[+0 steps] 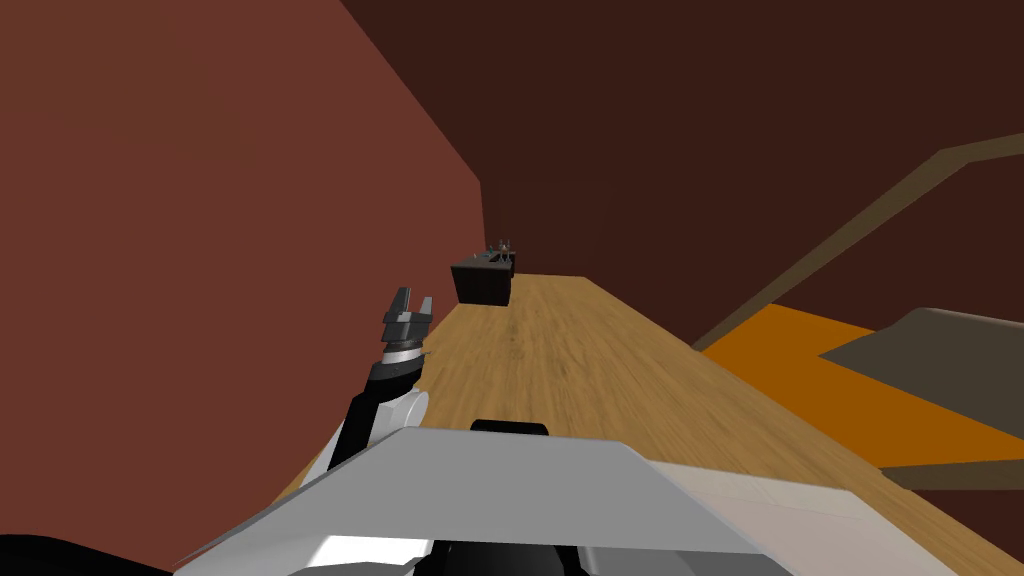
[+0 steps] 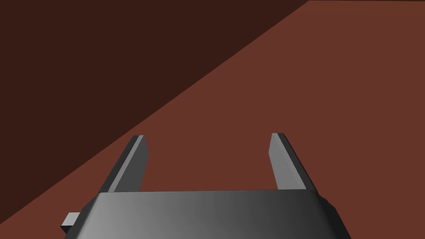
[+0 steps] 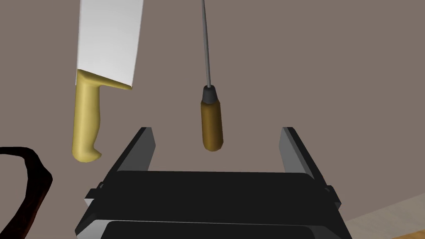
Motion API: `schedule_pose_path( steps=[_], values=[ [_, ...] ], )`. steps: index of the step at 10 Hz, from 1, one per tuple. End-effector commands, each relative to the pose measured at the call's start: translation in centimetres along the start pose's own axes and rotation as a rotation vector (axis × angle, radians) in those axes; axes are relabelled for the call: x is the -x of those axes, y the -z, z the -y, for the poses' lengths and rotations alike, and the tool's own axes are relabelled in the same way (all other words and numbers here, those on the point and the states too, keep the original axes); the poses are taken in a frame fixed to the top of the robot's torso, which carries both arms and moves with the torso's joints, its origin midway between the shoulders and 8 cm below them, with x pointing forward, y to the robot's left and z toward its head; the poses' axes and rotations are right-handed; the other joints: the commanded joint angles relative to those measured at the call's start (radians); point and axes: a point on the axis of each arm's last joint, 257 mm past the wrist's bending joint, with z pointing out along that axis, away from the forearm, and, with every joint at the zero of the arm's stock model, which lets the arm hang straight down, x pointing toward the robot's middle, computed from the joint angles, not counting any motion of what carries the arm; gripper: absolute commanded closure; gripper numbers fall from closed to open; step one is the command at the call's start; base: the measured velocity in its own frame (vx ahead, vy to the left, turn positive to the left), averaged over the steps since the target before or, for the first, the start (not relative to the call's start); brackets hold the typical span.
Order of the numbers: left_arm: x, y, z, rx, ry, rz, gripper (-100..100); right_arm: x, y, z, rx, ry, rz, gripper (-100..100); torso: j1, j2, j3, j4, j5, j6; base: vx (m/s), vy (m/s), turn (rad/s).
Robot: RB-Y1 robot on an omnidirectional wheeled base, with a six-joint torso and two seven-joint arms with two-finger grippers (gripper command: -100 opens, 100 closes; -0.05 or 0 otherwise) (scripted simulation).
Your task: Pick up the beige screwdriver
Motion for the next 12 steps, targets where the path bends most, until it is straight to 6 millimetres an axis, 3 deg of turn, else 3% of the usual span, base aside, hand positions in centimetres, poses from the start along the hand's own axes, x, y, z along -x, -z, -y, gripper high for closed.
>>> schedule_pose_path(
  steps=[1,3,4,5,8,10,11,12],
  values=[
    [0.0,0.0,0.0,0.0,0.0,0.0,0,-0.5,-0.2,0.2,-0.002,0.003,-0.008,-100,0.0,0.0,0.0,0.0,0.0,0.0,-0.017,0.0,-0.013],
    [0.0,0.0,0.0,0.0,0.0,0.0,0,-0.6,-0.2,0.3,-0.003,-0.001,-0.011,-100,0.002,-0.003,-0.002,-0.001,0.0,0.0,0.001,0.003,-0.002],
    [0.0,0.0,0.0,0.0,0.0,0.0,0,-0.7,-0.2,0.3,-0.004,0.0,-0.012,0,0.002,-0.003,-0.002,-0.001,0.0,0.0,0.0,0.0,0.0],
    [0.0,0.0,0.0,0.0,0.0,0.0,0,-1.5,-0.9,-0.4,-0.001,-0.002,-0.011,-100,0.001,-0.003,-0.002,-0.001,0.0,0.0,-0.002,-0.035,0.014],
    [0.0,0.0,0.0,0.0,0.0,0.0,0,-3.2,-2.2,-1.9,-0.001,-0.005,-0.011,-100,-0.004,-0.003,-0.002,-0.001,-0.001,0.0,-0.016,-0.075,0.019],
    [0.0,0.0,0.0,0.0,0.0,0.0,0,-3.1,-2.2,-2.0,0.001,-0.008,-0.012,-100,-0.003,-0.002,-0.001,0.0,-0.001,0.0,-0.017,-0.048,0.009],
    [0.0,0.0,0.0,0.0,0.0,0.0,0,-3.1,-2.3,-2.0,-0.001,-0.006,-0.011,100,-0.001,-0.003,-0.002,-0.001,0.0,0.0,-0.002,-0.006,0.001],
    [0.0,0.0,0.0,0.0,0.0,0.0,0,-3.1,-2.3,-2.0,-0.001,-0.006,-0.011,100,0.001,-0.003,-0.002,-0.001,0.0,0.0,0.0,0.0,0.0]
  ],
)
